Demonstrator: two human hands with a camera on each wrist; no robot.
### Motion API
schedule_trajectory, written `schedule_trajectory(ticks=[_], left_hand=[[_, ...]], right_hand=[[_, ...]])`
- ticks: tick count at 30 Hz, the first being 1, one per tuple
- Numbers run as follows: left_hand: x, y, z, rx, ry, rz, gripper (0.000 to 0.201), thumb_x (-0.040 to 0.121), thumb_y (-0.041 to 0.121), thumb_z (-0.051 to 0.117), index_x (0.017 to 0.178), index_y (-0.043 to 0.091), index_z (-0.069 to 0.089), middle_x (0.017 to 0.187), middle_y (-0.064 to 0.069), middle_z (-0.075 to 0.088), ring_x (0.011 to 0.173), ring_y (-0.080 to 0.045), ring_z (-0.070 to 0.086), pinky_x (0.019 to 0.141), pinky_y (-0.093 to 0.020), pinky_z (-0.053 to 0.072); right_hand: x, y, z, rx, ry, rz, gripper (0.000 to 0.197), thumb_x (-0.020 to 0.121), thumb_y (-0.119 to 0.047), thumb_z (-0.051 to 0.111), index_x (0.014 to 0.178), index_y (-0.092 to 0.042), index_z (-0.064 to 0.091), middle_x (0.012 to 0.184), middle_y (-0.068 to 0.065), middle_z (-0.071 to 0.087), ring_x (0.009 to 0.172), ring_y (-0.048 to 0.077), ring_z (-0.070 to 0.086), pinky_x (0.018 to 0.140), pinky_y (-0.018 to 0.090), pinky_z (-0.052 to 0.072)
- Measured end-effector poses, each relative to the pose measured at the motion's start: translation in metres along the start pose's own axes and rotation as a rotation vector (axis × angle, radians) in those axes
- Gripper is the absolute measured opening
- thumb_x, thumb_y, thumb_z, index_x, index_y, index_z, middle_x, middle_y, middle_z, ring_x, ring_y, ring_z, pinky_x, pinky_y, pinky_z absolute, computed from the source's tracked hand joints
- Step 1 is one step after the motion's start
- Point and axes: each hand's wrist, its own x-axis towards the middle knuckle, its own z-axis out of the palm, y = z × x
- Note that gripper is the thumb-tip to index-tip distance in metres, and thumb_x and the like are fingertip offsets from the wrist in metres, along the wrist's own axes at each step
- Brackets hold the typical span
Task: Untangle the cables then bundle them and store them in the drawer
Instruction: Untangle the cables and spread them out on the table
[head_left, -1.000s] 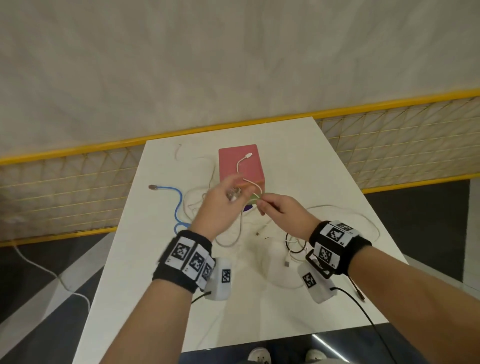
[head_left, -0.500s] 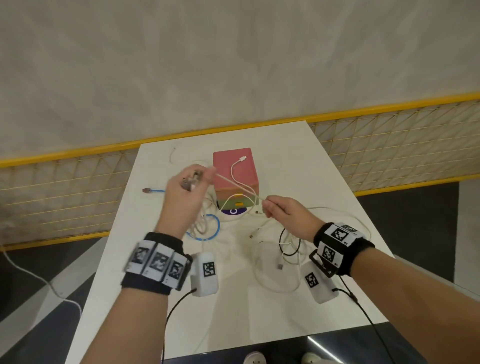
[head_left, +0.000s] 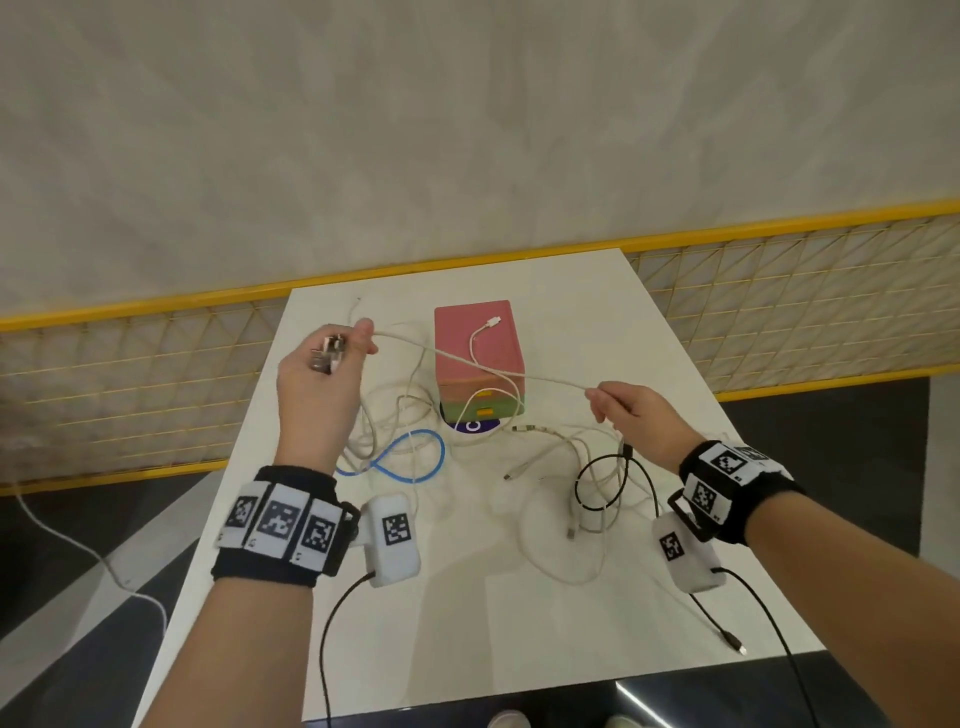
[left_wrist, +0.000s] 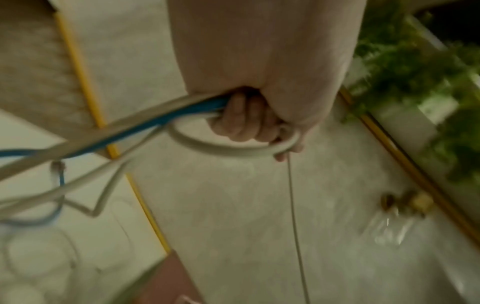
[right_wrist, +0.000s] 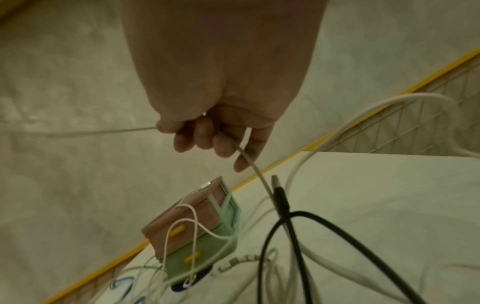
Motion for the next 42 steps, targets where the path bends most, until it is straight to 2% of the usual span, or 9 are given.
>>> schedule_trajectory(ticks=[6,11,16,20,24,28,35,38,42], left_hand=[[-0.007,-0.016,0.003,0.304,0.08,0.075,0.019,0.089,0.039,0.065,0.104,0.029,0.065,0.063,0.009,0.051,0.053,-0.009,0.047,0.057,-0.026,0.04],[-0.033,0.006,0.052,0.176,-0.4,0.154,0.039,0.091,0.038,0.063,0.128,0.045,0.053,0.059,0.01,0.047,0.049,-0.005,0.04,0.056,-0.014,0.039],[-0.032,0.009,0.071,0.119,-0.478,0.055,0.014,0.093,0.042,0.058,0.093,0.03,0.064,0.079,0.009,0.063,0.066,0.0,0.053,0.065,-0.021,0.045],[-0.021,0.012,0.062,0.093,-0.584,0.076,0.023,0.093,0.043,0.058,0.113,0.034,0.063,0.107,0.017,0.064,0.093,0.009,0.057,0.079,-0.01,0.043],[-0.029,0.018,0.07,0.205,-0.675,0.093,0.019,0.093,0.039,0.059,0.094,0.022,0.067,0.07,0.005,0.054,0.055,-0.003,0.044,0.054,-0.012,0.034],[-0.023,0.012,0.068,0.134,-0.404,0.047,0.017,0.095,0.036,0.057,0.085,0.024,0.063,0.081,-0.003,0.062,0.062,-0.012,0.052,0.056,-0.015,0.039],[0.009,0.0,0.036,0.122,0.142,-0.033,0.015,0.093,0.024,0.06,0.106,0.018,0.062,0.07,0.012,0.05,0.059,-0.001,0.048,0.069,-0.029,0.045],[-0.013,0.009,0.05,0.17,-0.058,0.122,0.051,0.094,0.019,0.059,0.14,0.033,0.043,0.061,0.011,0.049,0.052,0.002,0.049,0.061,-0.009,0.043],[-0.032,0.01,0.079,0.384,-0.423,0.217,0.064,0.095,0.029,0.059,0.146,0.047,0.026,0.056,0.009,0.042,0.05,-0.006,0.043,0.054,-0.02,0.04]], right_hand=[[0.005,-0.019,-0.008,0.025,0.31,0.019,0.037,0.093,-0.031,0.054,0.063,-0.011,0.06,0.041,-0.006,0.04,0.041,0.008,0.037,0.05,0.022,0.029],[0.005,-0.07,0.004,-0.144,0.153,-0.284,0.034,0.095,-0.036,0.052,0.071,-0.015,0.064,0.048,-0.008,0.049,0.048,0.009,0.042,0.051,0.021,0.032],[0.012,-0.086,0.006,-0.012,0.011,-0.381,0.024,0.098,-0.022,0.048,0.087,-0.007,0.063,0.071,-0.003,0.062,0.066,0.007,0.052,0.063,0.02,0.039],[0.009,-0.081,0.002,0.091,-0.096,-0.393,0.022,0.1,-0.012,0.043,0.086,-0.019,0.057,0.082,-0.012,0.062,0.079,-0.008,0.057,0.074,0.005,0.038],[0.015,-0.085,0.011,0.114,-0.091,-0.357,0.023,0.1,-0.013,0.043,0.087,0.0,0.056,0.078,0.01,0.056,0.068,0.003,0.045,0.067,0.013,0.037],[0.014,-0.077,0.008,0.084,-0.114,-0.302,0.023,0.102,-0.012,0.038,0.087,-0.004,0.054,0.067,-0.012,0.045,0.061,-0.003,0.047,0.061,0.01,0.035],[0.018,-0.02,0.014,-0.147,-0.203,-0.099,0.023,0.101,-0.015,0.037,0.087,-0.017,0.055,0.075,0.001,0.056,0.071,0.016,0.051,0.073,0.029,0.043],[0.026,-0.039,0.018,-0.094,-0.161,-0.134,0.021,0.101,-0.015,0.038,0.088,-0.022,0.053,0.068,-0.006,0.049,0.065,0.006,0.05,0.067,0.021,0.039],[0.034,-0.074,0.022,0.024,-0.143,-0.3,0.018,0.1,-0.005,0.04,0.1,-0.002,0.058,0.085,-0.009,0.055,0.071,-0.014,0.053,0.069,0.003,0.039]])
